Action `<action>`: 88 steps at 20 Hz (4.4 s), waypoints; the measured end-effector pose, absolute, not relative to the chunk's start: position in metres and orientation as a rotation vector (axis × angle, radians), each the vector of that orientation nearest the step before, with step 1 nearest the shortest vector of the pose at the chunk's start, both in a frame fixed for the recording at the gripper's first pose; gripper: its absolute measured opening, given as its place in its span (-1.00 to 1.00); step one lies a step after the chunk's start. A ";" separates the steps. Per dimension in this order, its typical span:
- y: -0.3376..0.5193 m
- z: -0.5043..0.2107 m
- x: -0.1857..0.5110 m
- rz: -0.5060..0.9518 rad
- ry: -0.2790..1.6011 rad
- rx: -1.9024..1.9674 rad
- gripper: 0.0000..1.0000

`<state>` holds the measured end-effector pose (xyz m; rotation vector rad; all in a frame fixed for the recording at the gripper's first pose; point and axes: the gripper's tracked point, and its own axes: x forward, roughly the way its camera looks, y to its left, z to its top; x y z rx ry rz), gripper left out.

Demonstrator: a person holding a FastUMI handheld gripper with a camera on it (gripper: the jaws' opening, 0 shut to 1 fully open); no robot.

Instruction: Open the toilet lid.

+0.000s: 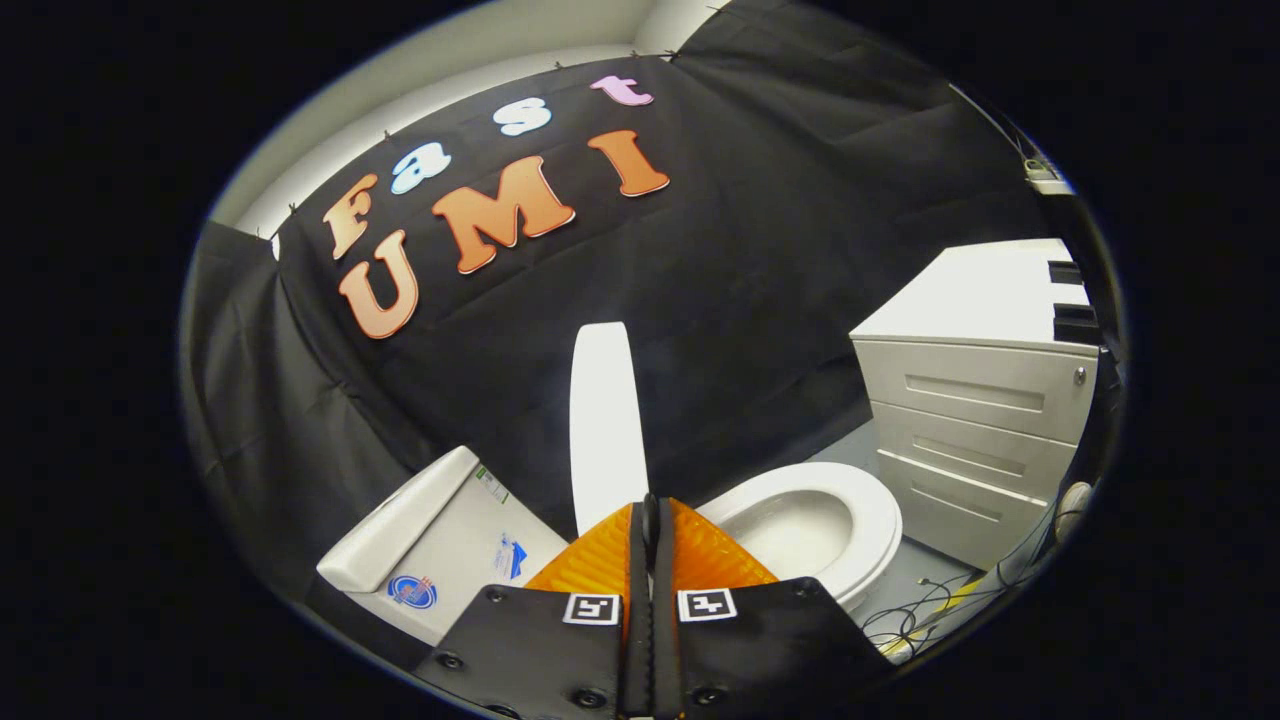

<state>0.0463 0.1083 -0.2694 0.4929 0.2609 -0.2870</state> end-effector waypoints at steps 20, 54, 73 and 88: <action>0.237 -0.242 0.071 -0.171 0.316 0.213 -0.84; 0.331 -0.249 0.085 -0.129 0.358 0.024 -0.84; 0.298 -0.180 0.078 -0.027 0.297 0.032 1.00; 0.125 -0.008 0.085 -0.116 0.121 0.060 0.98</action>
